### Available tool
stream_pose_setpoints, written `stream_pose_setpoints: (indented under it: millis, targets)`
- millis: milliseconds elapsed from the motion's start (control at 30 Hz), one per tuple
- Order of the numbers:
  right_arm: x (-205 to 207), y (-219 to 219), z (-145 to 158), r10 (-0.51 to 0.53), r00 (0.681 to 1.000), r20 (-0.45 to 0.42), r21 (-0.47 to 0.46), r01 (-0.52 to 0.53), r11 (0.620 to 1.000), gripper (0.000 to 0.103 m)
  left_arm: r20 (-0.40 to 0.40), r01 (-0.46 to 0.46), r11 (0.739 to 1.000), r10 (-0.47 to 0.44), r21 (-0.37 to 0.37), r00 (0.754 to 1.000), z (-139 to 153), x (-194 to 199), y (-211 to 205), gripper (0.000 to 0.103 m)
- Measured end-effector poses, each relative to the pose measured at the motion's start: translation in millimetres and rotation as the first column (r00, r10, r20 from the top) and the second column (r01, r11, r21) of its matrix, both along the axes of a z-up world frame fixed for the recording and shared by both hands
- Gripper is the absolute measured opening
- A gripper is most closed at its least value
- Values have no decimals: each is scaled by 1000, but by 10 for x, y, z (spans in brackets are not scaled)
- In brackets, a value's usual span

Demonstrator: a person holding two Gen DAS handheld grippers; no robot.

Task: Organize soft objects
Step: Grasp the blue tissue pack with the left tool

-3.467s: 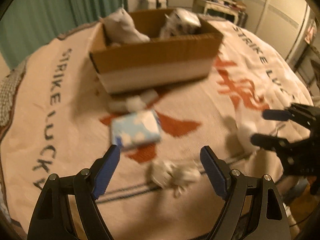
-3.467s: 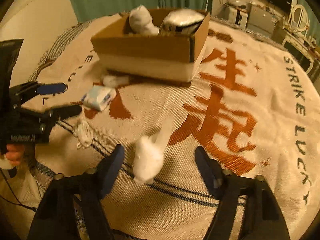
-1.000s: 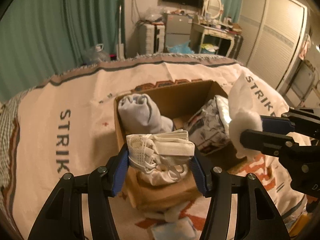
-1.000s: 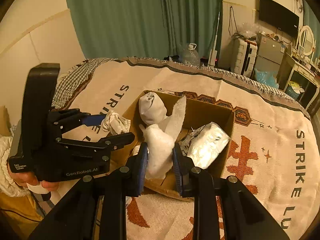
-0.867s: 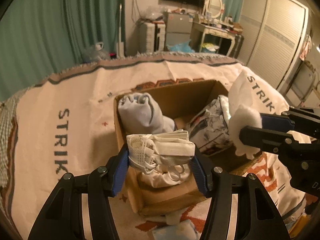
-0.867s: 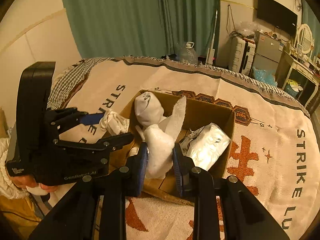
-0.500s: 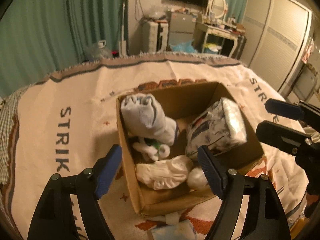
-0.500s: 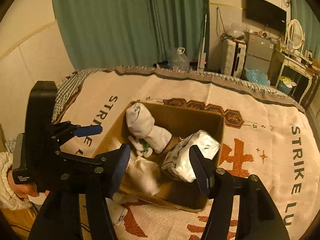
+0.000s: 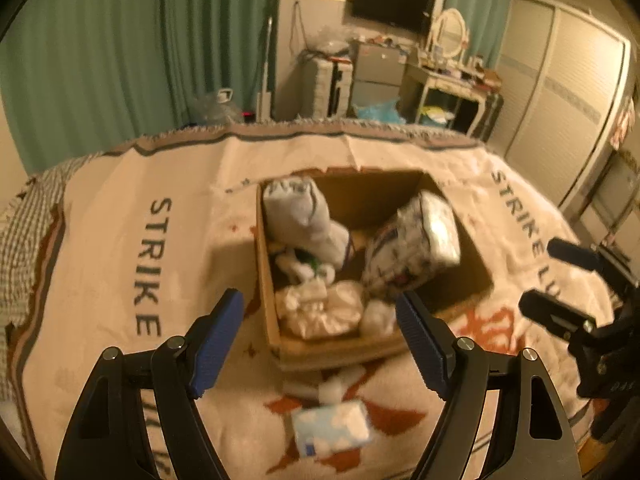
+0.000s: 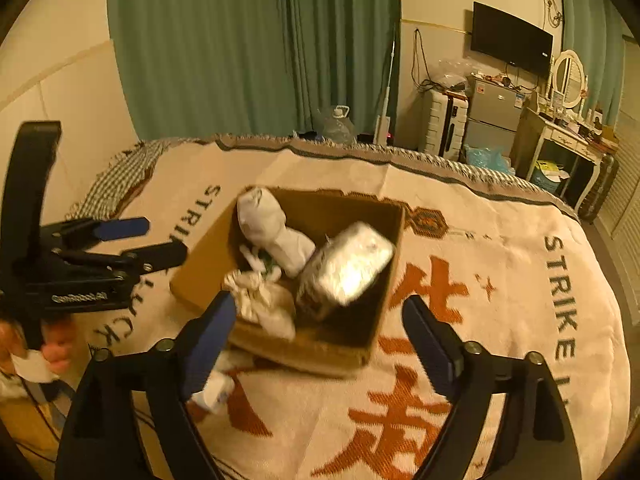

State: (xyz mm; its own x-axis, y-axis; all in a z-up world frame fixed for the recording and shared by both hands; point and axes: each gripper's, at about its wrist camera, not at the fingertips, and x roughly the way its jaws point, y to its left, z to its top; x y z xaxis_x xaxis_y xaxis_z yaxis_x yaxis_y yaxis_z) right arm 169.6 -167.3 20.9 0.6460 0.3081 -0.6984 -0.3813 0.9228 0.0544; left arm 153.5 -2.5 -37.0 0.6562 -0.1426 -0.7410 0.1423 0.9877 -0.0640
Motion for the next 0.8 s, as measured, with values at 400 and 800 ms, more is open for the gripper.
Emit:
stream_pose_setpoints:
  millis: [400,800]
  targets:
    - [-285,-110,-621,-34,993,-110,-31,30,999,89,-233,-32,998,41,45,972,-790,-251,12,79]
    - [-178,-28,-1059,-23,977,-214,-45,14,999,89,-372,29,997,1,76,928,-1415,-353,-358,79]
